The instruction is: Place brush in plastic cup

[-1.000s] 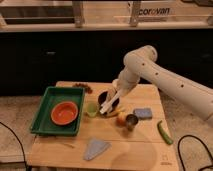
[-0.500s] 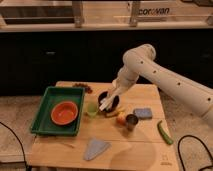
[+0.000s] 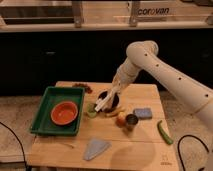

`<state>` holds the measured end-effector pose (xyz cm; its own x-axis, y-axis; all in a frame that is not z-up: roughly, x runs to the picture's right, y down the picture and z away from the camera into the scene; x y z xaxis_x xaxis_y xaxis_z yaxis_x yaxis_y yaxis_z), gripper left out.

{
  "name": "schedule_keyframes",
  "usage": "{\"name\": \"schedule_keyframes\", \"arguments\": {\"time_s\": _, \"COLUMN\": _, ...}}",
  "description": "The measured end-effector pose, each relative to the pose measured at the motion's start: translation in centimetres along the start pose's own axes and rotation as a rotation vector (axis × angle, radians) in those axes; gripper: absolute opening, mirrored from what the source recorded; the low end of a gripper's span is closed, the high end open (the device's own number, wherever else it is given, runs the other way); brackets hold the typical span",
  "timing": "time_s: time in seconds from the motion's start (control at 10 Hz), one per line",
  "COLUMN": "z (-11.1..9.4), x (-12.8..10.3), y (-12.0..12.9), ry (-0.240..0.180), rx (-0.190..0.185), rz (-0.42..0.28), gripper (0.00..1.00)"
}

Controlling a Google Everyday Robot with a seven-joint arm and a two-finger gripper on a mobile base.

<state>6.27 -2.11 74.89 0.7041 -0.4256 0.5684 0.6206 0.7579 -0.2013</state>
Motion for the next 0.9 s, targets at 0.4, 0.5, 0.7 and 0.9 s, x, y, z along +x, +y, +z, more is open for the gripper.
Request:
{"name": "schedule_keyframes", "arguments": {"time_s": 0.4, "z": 2.6, "x": -2.6, "y": -3.0, "ry": -0.118, "rx": -0.015, "rz": -0.063, "gripper": 0.03}}
{"name": "schedule_keyframes", "arguments": {"time_s": 0.5, "z": 3.0, "x": -2.8, "y": -3.5, "ry": -0.139, "rx": -0.012, "rz": -0.065, "gripper": 0.03}}
{"name": "schedule_keyframes", "arguments": {"time_s": 0.7, "z": 4.0, "x": -3.1, "y": -4.1, "ry": -0.188, "rx": -0.009, "rz": -0.057, "gripper": 0.03}}
{"name": "schedule_keyframes", "arguments": {"time_s": 0.9, "z": 5.0, "x": -3.3, "y": -4.4, "ry": -0.229, "rx": -0.001, "rz": -0.04, "gripper": 0.03}}
